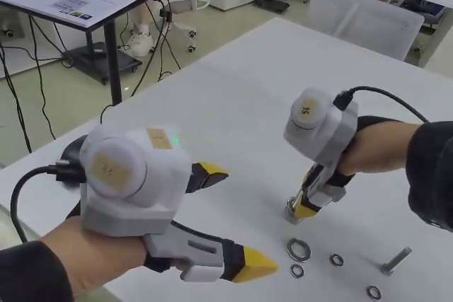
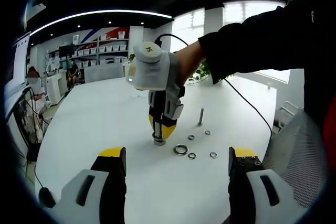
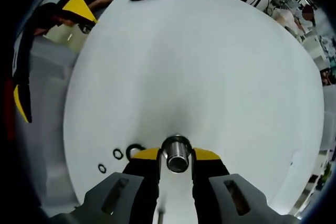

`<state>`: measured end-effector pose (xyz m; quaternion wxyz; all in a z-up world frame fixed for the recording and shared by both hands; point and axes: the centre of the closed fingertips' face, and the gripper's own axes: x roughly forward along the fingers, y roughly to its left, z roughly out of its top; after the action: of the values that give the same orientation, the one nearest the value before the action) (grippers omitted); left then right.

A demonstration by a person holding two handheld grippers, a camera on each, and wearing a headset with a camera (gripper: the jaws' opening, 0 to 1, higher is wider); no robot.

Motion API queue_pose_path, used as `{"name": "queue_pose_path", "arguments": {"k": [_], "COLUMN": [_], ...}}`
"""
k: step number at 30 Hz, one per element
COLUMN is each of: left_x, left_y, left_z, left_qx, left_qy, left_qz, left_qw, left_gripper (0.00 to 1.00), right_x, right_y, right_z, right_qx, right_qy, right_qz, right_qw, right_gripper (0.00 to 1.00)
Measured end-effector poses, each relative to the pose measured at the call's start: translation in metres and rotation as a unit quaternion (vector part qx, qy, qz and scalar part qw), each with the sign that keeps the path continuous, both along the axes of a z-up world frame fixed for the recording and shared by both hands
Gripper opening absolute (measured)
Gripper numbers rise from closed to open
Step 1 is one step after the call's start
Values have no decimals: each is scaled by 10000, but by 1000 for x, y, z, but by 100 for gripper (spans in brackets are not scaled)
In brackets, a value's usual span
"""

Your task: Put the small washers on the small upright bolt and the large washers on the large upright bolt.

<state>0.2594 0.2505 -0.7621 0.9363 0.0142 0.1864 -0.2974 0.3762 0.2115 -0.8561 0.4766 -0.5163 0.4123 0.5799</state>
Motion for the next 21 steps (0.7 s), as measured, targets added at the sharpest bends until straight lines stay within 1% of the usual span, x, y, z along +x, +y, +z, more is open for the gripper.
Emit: {"name": "queue_pose_path", "arguments": {"k": [9,21], "left_x": [0,-1], "left_y": [0,0], "left_z": [-1,-3], "left_qx": [19,24], "left_qy": [13,40], "left_qz": [-7,-21], "left_qw": [10000,10000], "left_gripper": [79,79], "right_x": [5,5], "right_y": [1,3], "right_z": [-9,-10], "right_qx": [3,9], "right_qy": [-1,4], "right_qz": [-41,-56], "right_qw": [10000,10000], "right_gripper": [23,24]}}
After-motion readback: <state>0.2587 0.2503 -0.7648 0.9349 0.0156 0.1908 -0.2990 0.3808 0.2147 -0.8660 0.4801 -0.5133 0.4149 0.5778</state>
